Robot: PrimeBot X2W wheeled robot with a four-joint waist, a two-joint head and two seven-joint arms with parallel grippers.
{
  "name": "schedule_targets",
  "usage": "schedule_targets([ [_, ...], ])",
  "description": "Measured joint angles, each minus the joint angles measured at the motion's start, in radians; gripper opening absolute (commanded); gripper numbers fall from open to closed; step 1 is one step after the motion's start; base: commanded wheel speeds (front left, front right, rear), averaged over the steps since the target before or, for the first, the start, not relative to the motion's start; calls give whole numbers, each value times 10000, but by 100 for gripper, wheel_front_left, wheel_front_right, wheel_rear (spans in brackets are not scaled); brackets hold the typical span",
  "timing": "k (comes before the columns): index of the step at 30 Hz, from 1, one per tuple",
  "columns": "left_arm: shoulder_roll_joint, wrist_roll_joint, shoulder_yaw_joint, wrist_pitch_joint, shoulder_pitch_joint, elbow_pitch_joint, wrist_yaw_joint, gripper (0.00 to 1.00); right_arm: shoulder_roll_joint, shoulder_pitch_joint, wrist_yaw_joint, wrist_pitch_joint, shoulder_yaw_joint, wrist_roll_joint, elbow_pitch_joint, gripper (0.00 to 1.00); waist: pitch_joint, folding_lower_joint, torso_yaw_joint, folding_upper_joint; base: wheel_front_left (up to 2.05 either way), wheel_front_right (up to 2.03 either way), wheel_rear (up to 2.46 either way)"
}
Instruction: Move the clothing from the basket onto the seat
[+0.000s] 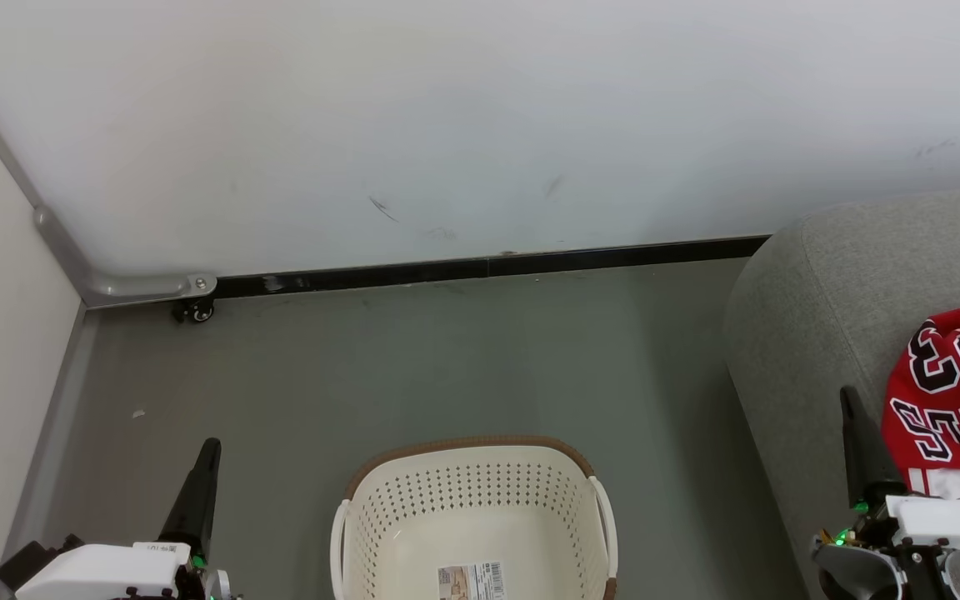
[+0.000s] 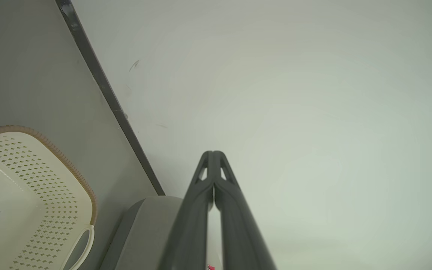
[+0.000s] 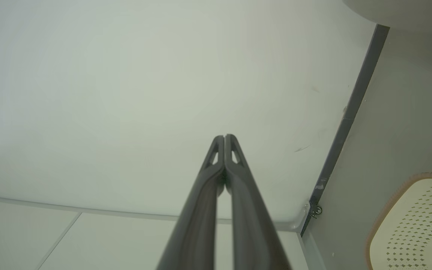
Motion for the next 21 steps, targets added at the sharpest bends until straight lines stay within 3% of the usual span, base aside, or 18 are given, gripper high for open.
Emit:
schedule_targets([
  [7,-123,-853,232,232,-107,82,-288,0,-59,-159,0,132,-63,1047,4,0,1,0,12,0,0,0,0],
  [21,-157,-874,267,232,-119,151,-290,0,-61,-160,0,217,-88,1106,27,0,1,-1,13,0,0,0,0],
])
